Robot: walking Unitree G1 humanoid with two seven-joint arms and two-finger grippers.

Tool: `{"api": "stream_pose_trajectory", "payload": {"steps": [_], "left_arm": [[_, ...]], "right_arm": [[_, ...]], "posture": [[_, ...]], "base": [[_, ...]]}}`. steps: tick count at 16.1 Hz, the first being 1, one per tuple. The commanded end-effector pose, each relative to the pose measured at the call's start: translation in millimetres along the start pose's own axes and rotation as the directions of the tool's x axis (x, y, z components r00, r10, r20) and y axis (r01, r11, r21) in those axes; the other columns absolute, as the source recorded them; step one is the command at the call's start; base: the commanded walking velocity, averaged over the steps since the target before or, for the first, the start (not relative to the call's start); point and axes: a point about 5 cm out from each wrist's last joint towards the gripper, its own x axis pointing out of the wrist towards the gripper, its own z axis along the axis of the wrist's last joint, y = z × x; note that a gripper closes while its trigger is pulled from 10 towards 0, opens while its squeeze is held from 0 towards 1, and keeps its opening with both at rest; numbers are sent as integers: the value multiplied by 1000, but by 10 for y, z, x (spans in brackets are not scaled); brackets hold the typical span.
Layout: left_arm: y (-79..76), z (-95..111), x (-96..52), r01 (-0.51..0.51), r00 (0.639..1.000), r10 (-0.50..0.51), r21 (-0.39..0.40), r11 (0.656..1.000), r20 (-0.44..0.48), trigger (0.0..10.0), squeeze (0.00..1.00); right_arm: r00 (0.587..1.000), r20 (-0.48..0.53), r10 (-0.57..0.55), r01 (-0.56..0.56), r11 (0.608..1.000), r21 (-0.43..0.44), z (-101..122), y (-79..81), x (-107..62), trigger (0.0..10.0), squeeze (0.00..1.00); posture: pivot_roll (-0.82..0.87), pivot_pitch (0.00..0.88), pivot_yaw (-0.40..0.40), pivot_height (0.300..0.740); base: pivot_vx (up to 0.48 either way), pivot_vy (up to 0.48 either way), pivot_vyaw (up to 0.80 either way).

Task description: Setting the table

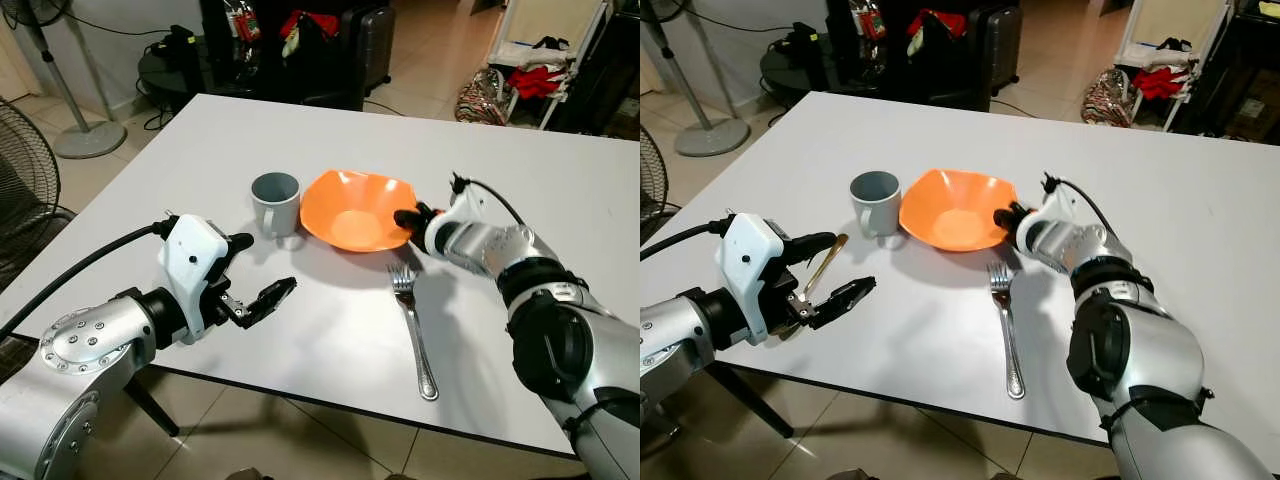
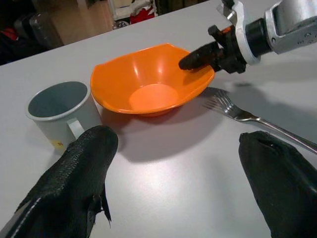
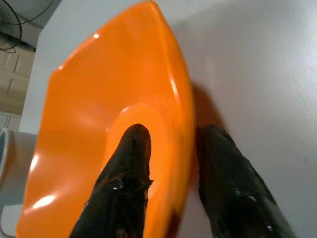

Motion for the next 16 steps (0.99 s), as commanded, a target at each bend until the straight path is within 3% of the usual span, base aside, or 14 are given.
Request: {"api": "stream_pose_trajectory", "payload": {"steps": [1,6,9,10,11,12,13,14,16], "left_arm": [[-3,-6,16,17,1000,-17,6,1000,-13,10000,0],[-12,9,32,21,1000,-21,13,1000,2,10000,0],[-29,-5,-17,-2,1000,3,-50,999,11,10000,0],[-33,-3,-27,-12,1000,14,-65,998,18,10000,0],[-28,22,-42,-40,998,42,-51,998,35,10000,0],[-17,46,-51,-69,996,70,-31,997,53,10000,0],[4,88,-62,-125,988,126,-11,992,88,10000,0],[55,143,-75,-232,965,232,-15,973,125,10000,0],[84,180,-77,-327,933,330,-41,944,144,10000,0]], "right_arm": [[1000,2,15,-15,1000,12,45,-41,-37,10000,1000],[998,-36,50,-51,998,-32,105,-173,-158,10000,1000],[988,19,155,-149,970,-192,265,-96,-592,10000,988],[982,43,183,-166,952,-256,278,-36,-740,10000,984],[964,136,227,-161,912,-377,313,57,-928,10000,969],[947,185,261,-158,884,-439,315,120,-1024,10000,937],[916,266,301,-122,840,-529,306,206,-1167,10000,925],[847,393,359,-22,761,-649,257,340,-1383,10000,953],[796,449,406,1,741,-672,146,463,-1495,10000,1000]], "posture": [[26,12,32,740],[26,0,20,740],[17,0,23,740],[11,0,26,740],[3,0,33,740],[-9,0,44,740],[-17,0,50,740],[-24,0,55,740],[-34,3,66,740]], "base": [[0,0,0],[0,0,0],[0,0,0],[0,0,0],[0,0,0],[0,0,0],[0,0,0],[0,0,0],[0,0,0]]}}
